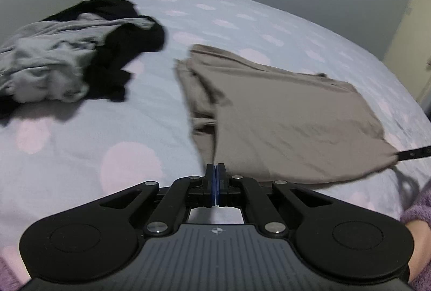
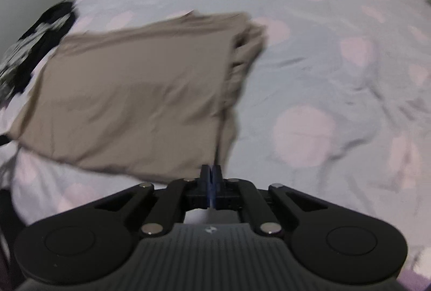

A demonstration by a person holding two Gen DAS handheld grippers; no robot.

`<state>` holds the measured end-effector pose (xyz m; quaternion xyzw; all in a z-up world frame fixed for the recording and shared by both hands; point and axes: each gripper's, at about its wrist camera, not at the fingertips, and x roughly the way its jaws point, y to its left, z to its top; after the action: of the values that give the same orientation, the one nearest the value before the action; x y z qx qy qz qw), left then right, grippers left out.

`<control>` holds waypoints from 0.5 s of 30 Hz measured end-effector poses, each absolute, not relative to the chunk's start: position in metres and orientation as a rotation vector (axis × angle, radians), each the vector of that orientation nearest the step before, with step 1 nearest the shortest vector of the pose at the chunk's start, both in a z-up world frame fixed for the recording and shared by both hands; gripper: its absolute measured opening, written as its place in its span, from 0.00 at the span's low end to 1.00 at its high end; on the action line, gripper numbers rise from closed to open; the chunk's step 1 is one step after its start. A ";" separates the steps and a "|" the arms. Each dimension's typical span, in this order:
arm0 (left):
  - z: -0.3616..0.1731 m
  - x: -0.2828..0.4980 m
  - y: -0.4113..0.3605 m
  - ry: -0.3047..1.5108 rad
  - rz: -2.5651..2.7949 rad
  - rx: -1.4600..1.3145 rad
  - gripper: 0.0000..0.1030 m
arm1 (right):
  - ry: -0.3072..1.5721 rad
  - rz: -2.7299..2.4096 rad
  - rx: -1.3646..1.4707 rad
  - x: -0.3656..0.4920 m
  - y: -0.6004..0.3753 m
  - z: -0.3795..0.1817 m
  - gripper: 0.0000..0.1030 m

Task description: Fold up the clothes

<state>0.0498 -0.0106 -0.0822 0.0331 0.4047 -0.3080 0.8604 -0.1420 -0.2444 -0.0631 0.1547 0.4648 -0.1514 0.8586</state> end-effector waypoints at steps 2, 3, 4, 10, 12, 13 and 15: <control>-0.082 0.052 -0.005 0.848 -0.619 0.060 0.00 | 0.949 -0.352 0.337 -0.146 -0.248 -0.061 0.01; -0.082 0.052 -0.005 0.842 -0.576 0.080 0.00 | 0.944 -0.368 0.328 -0.147 -0.248 -0.060 0.01; -0.083 0.052 -0.005 0.830 -0.517 0.133 0.00 | 0.941 -0.384 0.315 -0.147 -0.247 -0.059 0.01; -0.089 0.061 0.004 0.899 -0.582 0.022 0.00 | 0.989 -0.320 0.336 -0.140 -0.244 -0.065 0.05; -0.090 0.063 0.005 0.902 -0.591 -0.023 0.00 | 0.967 -0.320 0.349 -0.142 -0.246 -0.063 0.07; -0.090 0.064 0.006 0.903 -0.596 -0.046 0.01 | 0.950 -0.319 0.368 -0.144 -0.247 -0.061 0.12; -0.091 0.066 0.008 0.910 -0.609 -0.099 0.19 | 0.913 -0.317 0.412 -0.148 -0.252 -0.059 0.38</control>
<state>0.0662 0.0079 -0.0909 -0.0470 0.4325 -0.2895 0.8526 -0.1482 -0.2517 -0.0589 0.1968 0.4358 -0.1515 0.8651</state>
